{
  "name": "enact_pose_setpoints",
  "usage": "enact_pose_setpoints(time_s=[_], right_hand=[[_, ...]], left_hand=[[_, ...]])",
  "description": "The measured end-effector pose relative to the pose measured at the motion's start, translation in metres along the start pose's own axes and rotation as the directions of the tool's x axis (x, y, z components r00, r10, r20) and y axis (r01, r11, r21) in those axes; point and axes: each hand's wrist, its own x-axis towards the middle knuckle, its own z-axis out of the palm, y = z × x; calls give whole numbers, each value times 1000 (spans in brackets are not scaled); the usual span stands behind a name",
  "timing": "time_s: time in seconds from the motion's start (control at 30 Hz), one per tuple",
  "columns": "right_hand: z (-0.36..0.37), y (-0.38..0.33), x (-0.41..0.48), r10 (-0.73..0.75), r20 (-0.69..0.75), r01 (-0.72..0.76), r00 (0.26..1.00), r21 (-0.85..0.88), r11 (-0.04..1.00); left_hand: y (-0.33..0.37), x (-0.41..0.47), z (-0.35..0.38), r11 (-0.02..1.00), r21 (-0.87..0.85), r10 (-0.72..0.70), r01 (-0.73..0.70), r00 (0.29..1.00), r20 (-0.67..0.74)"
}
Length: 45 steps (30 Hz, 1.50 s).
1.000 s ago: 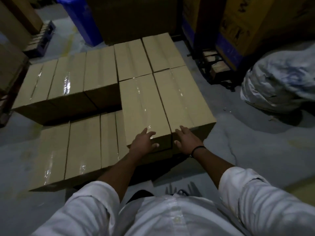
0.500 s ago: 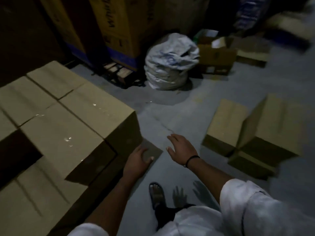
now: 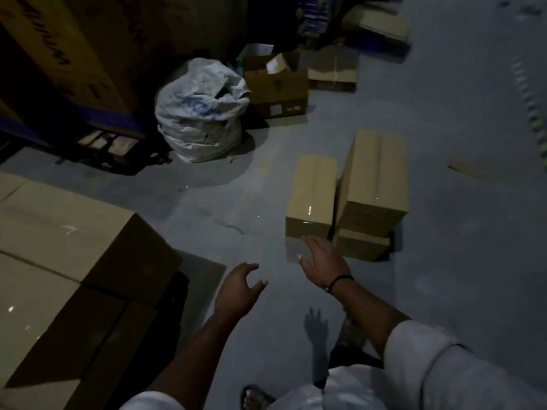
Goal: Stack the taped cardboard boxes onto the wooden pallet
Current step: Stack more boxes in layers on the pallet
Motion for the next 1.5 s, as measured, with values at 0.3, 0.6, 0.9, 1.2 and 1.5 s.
enact_pose_setpoints(time_s=[0.3,0.6,0.9,1.2,1.5], right_hand=[[-94,164,31,171,-19,-169,985,79,982],[-178,276,75,242,-37,-237,969,119,964],[-201,336,153,335,20,-334,942,163,928],[-216,394,269,413,62,-417,909,91,904],[-211,437,355,484,140,-492,864,34,870]], left_hand=[[164,98,89,993,37,110,-111,993,46],[286,163,164,982,103,138,-158,974,178],[317,265,183,977,135,128,-164,962,242],[347,407,207,968,164,139,-191,949,282],[370,516,238,928,243,176,-283,907,383]])
